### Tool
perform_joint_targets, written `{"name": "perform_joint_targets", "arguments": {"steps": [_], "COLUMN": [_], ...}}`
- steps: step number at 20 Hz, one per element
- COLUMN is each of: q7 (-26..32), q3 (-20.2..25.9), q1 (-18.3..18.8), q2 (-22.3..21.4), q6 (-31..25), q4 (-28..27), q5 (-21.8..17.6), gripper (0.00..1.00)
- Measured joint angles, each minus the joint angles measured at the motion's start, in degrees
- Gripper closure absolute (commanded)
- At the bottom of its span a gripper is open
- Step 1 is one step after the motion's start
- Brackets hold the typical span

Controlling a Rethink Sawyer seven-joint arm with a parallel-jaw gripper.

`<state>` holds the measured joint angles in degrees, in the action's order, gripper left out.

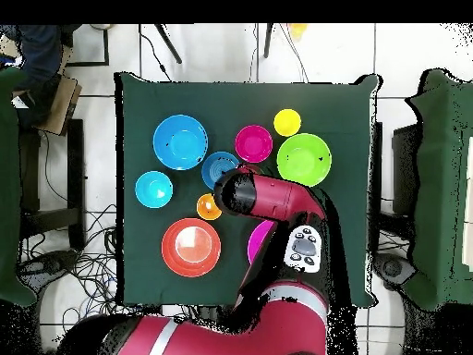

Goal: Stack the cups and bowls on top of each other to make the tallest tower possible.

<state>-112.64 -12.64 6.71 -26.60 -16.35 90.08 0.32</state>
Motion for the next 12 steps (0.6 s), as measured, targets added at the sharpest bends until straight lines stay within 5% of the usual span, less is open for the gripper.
{"name": "perform_joint_targets", "arguments": {"steps": [7, 12], "q7": [0.0, 0.0], "q3": [0.0, 0.7], "q1": [0.6, 4.3], "q2": [-0.9, -3.3], "q6": [0.4, 0.4], "q4": [0.2, 0.8], "q5": [0.0, -0.9], "gripper": [0.00, 0.00]}}
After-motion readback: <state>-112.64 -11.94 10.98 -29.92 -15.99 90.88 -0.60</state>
